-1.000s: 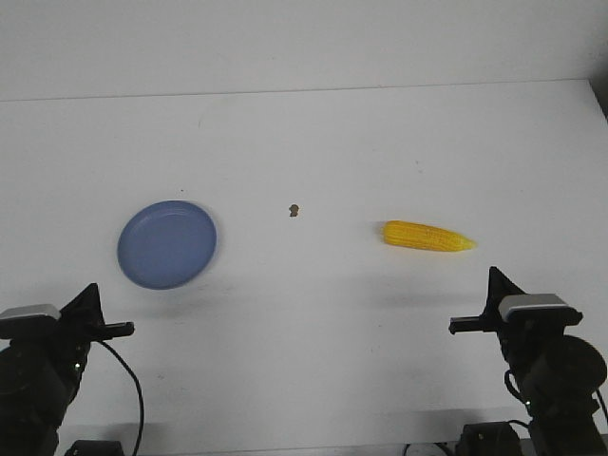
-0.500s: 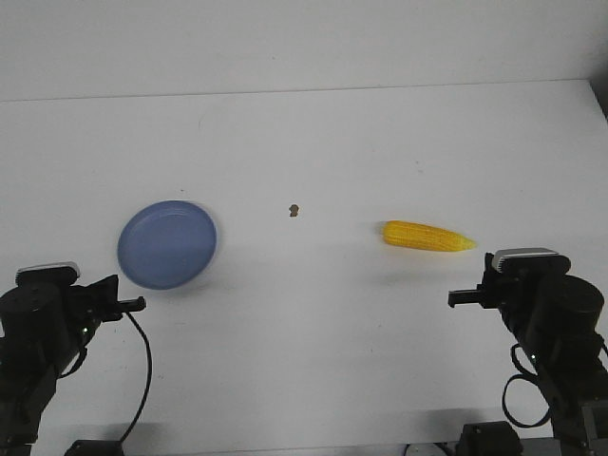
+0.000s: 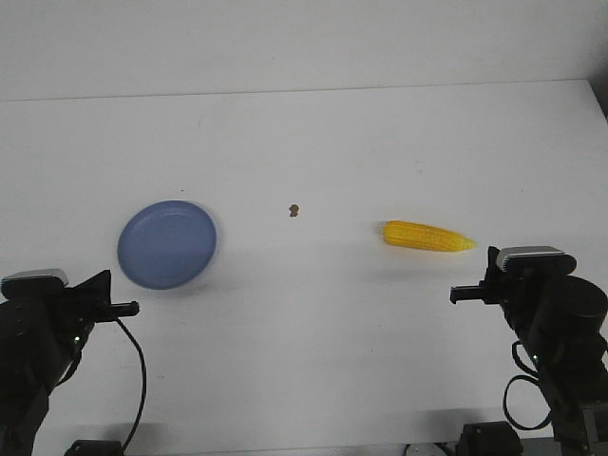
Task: Place corn on plate with both arms
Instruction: 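Raise both arms and open both grippers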
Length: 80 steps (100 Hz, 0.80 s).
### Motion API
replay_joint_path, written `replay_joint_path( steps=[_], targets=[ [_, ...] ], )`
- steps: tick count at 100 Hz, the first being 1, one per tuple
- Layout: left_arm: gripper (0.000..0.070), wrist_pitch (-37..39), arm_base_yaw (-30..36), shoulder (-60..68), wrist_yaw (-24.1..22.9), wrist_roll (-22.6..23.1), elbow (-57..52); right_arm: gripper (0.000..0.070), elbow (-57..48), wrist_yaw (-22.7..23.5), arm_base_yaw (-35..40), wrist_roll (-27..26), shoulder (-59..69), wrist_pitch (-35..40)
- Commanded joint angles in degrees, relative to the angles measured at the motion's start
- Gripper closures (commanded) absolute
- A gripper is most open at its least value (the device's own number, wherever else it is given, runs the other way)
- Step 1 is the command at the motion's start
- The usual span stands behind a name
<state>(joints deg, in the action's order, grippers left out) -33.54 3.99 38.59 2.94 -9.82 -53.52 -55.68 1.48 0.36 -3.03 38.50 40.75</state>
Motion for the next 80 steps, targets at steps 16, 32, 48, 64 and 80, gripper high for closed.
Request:
replay_joint_path(
  steps=[16,32,48,64,80],
  targets=[
    [0.0198,-0.8,0.0,0.4,0.0,0.0,-0.8,0.0666,-1.0,0.0,0.0,-0.4,0.1,0.0],
    [0.0195,-1.5,0.0,0.4,0.0,0.1,-0.8,0.0256,-1.0,0.0,0.0,-0.3,0.1,0.1],
    [0.0192,-1.8,0.0,0.7,0.1,0.0,-0.8,0.0067,-1.0,0.0,0.0,-0.3,0.1,0.1],
    [0.0182,-2.1,0.0,2.3,0.1,0.0,-0.8,0.0057,-1.0,0.0,0.0,-0.3,0.1,0.1],
    [0.0165,-1.5,0.0,6.7,0.1,-0.8,-1.3,0.0057,-1.0,0.0,0.0,-0.3,0.2,0.0]
  ],
)
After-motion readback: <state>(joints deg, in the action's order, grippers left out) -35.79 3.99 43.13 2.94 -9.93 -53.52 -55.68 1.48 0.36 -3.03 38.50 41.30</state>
